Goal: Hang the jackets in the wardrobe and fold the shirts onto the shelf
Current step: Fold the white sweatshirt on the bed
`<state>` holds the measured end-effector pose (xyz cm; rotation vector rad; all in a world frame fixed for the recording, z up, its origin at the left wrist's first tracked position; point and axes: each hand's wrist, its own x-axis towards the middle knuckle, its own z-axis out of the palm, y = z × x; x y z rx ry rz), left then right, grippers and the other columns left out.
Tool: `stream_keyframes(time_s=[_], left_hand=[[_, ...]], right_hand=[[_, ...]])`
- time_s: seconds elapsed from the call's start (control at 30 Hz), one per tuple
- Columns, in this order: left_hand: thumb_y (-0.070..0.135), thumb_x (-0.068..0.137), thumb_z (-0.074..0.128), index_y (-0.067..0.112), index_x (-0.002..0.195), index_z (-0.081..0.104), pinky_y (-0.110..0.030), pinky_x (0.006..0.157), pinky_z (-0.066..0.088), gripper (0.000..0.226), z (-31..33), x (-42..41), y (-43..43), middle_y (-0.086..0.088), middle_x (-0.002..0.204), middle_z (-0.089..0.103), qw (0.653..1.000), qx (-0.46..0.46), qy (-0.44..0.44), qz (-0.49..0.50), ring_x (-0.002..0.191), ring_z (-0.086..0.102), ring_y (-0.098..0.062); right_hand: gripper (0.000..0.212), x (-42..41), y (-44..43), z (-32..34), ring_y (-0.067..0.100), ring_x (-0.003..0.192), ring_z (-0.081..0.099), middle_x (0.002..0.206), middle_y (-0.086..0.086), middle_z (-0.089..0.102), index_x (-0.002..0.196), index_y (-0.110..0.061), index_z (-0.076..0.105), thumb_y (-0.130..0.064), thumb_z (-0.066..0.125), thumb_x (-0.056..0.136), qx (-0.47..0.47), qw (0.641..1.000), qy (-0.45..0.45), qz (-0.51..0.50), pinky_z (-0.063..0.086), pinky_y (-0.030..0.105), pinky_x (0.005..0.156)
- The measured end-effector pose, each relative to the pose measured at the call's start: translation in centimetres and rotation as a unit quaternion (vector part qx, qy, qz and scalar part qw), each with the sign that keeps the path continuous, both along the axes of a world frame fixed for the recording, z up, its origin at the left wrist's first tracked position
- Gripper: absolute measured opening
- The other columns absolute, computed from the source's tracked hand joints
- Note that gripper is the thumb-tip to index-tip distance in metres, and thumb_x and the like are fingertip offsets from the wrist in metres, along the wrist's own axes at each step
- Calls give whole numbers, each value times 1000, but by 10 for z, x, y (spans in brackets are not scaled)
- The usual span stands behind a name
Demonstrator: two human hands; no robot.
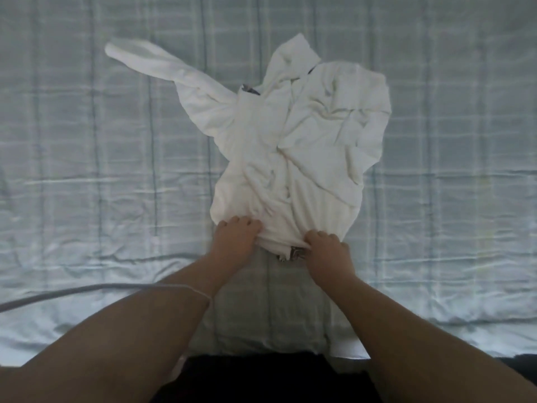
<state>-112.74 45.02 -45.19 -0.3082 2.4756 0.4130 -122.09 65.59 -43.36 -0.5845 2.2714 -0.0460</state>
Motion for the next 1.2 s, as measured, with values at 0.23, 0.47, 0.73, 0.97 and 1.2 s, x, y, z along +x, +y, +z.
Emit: stream_keyframes(time_s=[0.23, 0.47, 0.73, 0.97, 1.2], left_hand=[[25, 103, 44, 20, 107, 58, -37, 78, 43, 16, 56, -15, -11, 4, 95, 63, 972, 116, 122, 162, 91, 60, -23], [31, 103, 46, 25, 100, 58, -24, 69, 41, 14, 155, -26, -19, 7, 86, 63, 913, 200, 229, 273, 79, 56, -12], [23, 103, 48, 18, 99, 62, -6, 62, 34, 15, 295, -9, -25, 4, 86, 63, 889, 223, 334, 222, 74, 52, -4], [26, 101, 54, 17, 97, 66, -5, 62, 37, 16, 429, 20, -34, 2, 87, 64, 853, 192, 443, 201, 72, 52, -4], [44, 97, 56, 27, 102, 62, -24, 65, 40, 19, 502, 42, -26, 10, 92, 62, 861, 186, 444, 164, 82, 57, -2]], right_hand=[[9, -30, 0, 53, 25, 90, 55, 95, 1, 60, 99, -19, 57, -25, 51, 98, -199, 974, 10, -104, 46, 37, 76], [11, -36, -11, 140, 14, 88, 55, 93, -7, 62, 107, -23, 61, -27, 55, 98, -350, 908, 49, -226, 32, 21, 68], [10, -19, -18, 279, 4, 81, 60, 86, -13, 64, 100, -20, 65, -22, 55, 98, -455, 856, 110, -220, 44, 15, 72], [13, 2, -23, 417, 3, 81, 61, 87, -8, 67, 97, -21, 66, -28, 55, 98, -495, 832, 172, -181, 46, 21, 71], [17, 12, -20, 499, 4, 76, 62, 82, -10, 67, 87, -29, 64, -32, 52, 99, -551, 793, 180, -185, 44, 17, 59]])
